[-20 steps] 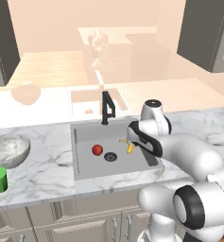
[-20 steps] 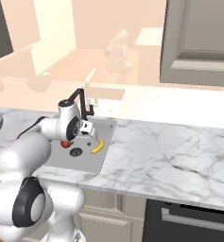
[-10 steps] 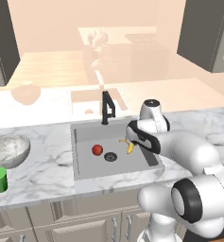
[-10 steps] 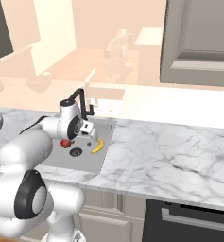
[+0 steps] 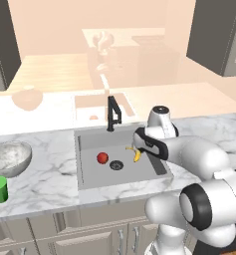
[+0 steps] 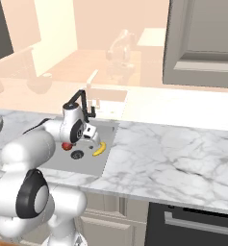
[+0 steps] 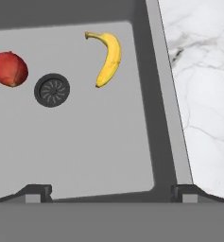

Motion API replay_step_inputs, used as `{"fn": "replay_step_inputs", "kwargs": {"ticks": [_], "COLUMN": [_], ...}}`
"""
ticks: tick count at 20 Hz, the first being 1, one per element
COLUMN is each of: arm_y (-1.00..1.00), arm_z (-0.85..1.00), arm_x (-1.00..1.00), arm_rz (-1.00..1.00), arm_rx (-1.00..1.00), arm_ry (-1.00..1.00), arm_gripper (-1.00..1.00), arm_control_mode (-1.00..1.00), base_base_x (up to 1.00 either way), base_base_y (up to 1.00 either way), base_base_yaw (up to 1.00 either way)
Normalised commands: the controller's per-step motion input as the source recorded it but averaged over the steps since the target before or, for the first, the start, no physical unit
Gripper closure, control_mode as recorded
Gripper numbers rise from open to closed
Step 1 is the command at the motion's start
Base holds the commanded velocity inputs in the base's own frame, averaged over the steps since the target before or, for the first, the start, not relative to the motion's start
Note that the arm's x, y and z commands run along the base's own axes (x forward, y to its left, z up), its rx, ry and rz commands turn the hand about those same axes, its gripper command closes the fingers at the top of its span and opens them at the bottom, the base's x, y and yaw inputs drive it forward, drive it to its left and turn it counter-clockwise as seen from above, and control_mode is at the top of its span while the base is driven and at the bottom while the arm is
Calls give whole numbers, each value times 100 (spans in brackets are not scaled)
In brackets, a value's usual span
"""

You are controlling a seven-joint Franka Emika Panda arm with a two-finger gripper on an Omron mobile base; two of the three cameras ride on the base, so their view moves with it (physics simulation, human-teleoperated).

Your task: Remove the onion and banana from the sink. Then move the bowl and cup from the counter to the sink for washing.

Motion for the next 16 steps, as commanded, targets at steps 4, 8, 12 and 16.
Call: {"fn": "replay_step_inputs", "kwargs": {"ticks": [4, 8, 12, 16], "arm_y": [0, 0, 2, 2], "arm_z": [-9, -9, -9, -8], "arm_x": [8, 9, 11, 13], "arm_rz": [-1, 0, -1, -4], "arm_rx": [0, 0, 0, 0], "arm_ry": [-5, -7, -5, -1], "arm_gripper": [-100, -100, -100, -100], "arm_control_mode": [-100, -100, -100, -100], "base_base_x": [0, 0, 0, 0], "base_base_y": [0, 0, 0, 0], "base_base_yaw": [0, 0, 0, 0]}}
